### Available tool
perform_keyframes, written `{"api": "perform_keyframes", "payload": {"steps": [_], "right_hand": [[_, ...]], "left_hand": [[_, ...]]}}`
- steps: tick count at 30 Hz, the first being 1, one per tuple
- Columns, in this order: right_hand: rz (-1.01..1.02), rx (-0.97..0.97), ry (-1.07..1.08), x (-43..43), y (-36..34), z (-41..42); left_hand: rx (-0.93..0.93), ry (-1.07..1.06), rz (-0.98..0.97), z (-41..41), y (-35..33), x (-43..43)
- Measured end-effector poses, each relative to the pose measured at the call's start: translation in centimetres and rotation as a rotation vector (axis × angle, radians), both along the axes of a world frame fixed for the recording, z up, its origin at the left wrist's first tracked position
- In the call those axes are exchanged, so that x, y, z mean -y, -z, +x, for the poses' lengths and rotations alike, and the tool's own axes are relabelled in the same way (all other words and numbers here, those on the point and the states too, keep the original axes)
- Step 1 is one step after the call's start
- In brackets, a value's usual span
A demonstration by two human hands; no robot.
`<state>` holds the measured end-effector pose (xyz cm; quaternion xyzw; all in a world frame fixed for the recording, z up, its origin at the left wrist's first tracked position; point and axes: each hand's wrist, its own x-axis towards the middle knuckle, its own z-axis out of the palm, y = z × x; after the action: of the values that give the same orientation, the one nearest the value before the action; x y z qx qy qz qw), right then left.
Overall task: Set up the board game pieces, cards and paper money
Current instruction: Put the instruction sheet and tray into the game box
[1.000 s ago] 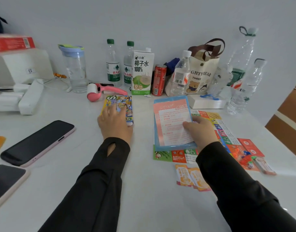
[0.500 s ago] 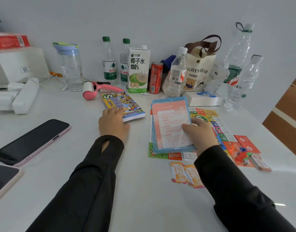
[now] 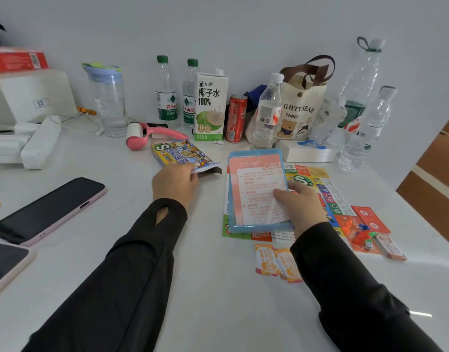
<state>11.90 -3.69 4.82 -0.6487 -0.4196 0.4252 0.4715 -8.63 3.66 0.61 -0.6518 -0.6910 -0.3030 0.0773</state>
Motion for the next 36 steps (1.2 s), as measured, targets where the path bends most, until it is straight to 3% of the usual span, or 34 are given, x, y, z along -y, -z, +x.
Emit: {"api": "perform_keyframes", "payload": {"steps": [7, 13, 15, 22, 29, 36], "right_hand": [[0.089, -0.1, 0.048, 0.7, 0.0, 1.3], [0.078, -0.153, 0.061, 1.5, 0.3, 3.2], [0.07, -0.254, 0.054, 1.8, 0.3, 4.1], [-0.019, -0.759, -0.021, 2.4, 0.1, 5.8], [0.087, -0.816, 0.099, 2.3, 0.1, 6.6], [0.046, -0.82, 0.169, 2.6, 0.3, 6.2]], "left_hand": [[0.045, 0.143, 0.354, 0.9, -0.4, 1.5], [0.119, 0.267, 0.458, 3.2, -0.7, 3.3], [0.117, 0.301, 0.474, 4.1, -0.9, 4.3], [0.081, 0.324, 0.315, 6.3, -1.1, 6.5], [0.175, 0.348, 0.226, 7.0, -1.3, 7.0], [0.154, 0.401, -0.003, 8.5, -1.1, 7.7]]}}
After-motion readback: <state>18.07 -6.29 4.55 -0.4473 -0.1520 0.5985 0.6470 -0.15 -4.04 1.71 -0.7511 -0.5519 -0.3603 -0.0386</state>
